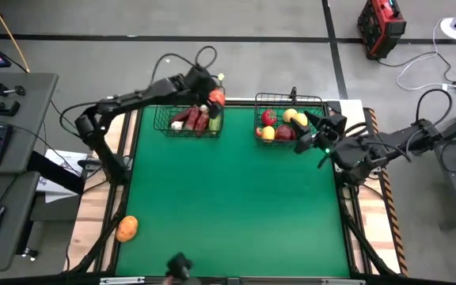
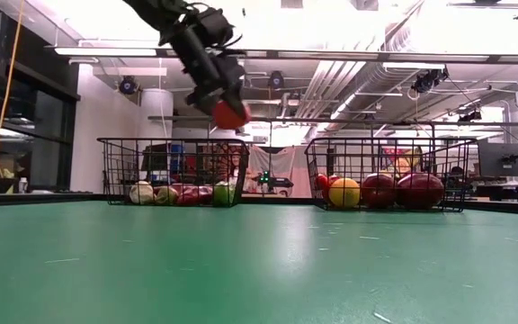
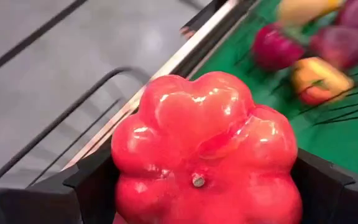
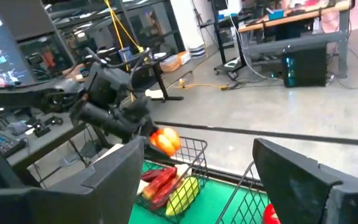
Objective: Sort produce into baskets
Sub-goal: Put the orange pumpkin into the left wire basket, then put the brown potato into the left wire basket
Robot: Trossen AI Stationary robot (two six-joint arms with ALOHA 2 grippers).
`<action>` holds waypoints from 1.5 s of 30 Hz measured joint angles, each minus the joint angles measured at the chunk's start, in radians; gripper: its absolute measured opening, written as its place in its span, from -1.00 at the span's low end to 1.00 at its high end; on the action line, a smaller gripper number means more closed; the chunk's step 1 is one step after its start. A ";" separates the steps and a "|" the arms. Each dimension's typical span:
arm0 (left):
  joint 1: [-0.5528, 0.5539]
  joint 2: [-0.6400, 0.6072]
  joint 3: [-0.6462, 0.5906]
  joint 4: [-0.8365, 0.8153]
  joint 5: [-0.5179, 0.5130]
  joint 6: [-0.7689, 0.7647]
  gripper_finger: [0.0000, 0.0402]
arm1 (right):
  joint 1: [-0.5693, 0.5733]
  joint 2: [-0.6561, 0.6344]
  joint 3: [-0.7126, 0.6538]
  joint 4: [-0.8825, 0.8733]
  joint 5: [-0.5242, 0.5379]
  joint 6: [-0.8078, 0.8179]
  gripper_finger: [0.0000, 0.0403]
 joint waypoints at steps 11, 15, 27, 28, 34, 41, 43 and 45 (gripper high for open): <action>0.086 -0.084 -0.079 -0.098 0.020 0.050 0.70 | -0.088 0.000 0.000 -0.011 -0.117 0.034 0.47; 0.090 -0.137 -0.214 -0.049 0.048 0.035 0.72 | -0.088 0.000 0.000 -0.011 -0.122 0.035 0.47; 0.113 -0.180 -0.243 -0.071 0.049 0.121 0.98 | -0.118 0.000 0.000 -0.011 -0.132 0.032 0.47; 0.110 -0.180 -0.236 -0.073 0.051 0.129 0.98 | -0.124 0.000 0.000 -0.012 -0.143 0.030 0.47; 0.077 -0.181 -0.167 -0.133 0.126 0.101 0.99 | -0.146 0.000 0.000 -0.012 -0.209 0.030 0.47; -0.094 -0.306 -0.227 -0.102 0.453 -0.001 0.99 | -0.147 0.001 0.000 -0.037 -0.295 0.028 0.47; -0.185 -0.365 -0.281 -0.074 0.429 -0.033 0.99 | -0.146 0.001 0.000 -0.038 -0.326 0.010 0.47; -0.288 -0.425 -0.344 -0.043 0.377 -0.103 0.99 | -0.146 0.001 0.000 -0.038 -0.363 -0.006 0.47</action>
